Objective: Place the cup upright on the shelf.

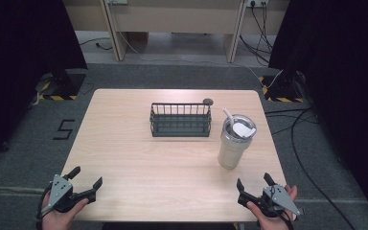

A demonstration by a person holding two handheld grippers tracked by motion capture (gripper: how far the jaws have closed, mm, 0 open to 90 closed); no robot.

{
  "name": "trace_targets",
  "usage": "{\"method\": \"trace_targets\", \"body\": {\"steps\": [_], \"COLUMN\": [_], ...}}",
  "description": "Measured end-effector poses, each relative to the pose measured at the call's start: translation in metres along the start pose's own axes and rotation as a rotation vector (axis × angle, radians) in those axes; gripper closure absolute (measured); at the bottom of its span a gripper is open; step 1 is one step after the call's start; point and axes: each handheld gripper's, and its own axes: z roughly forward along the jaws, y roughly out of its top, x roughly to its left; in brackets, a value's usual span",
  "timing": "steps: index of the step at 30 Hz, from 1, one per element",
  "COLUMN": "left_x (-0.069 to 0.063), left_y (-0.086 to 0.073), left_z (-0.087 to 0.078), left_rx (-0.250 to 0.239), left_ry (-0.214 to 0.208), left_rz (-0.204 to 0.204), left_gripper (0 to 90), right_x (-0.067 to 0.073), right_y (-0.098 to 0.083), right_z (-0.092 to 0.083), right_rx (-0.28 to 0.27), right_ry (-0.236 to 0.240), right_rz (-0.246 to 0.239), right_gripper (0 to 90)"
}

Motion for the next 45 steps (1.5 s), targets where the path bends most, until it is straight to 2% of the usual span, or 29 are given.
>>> {"method": "trace_targets", "body": {"steps": [13, 26, 45], "left_x": [-0.001, -0.001, 0.000], "left_y": [0.000, 0.000, 0.000], "left_z": [-0.001, -0.001, -0.001], "left_rx": [-0.002, -0.005, -0.007], "left_ry": [-0.008, -0.007, -0.005], "left_rz": [-0.001, -0.001, 0.001], "left_gripper": [10.1, 10.1, 10.4], "right_x": [0.004, 0.011, 0.009], "right_y": [0.011, 0.024, 0.036], "right_z": [0.009, 0.043, 0.082], "right_rx": [-0.015, -0.013, -0.003], "right_ry": [0.010, 0.025, 0.022], "right_rz": [-0.005, -0.017, -0.014], "right_gripper": [4.1, 4.2, 4.4]}}
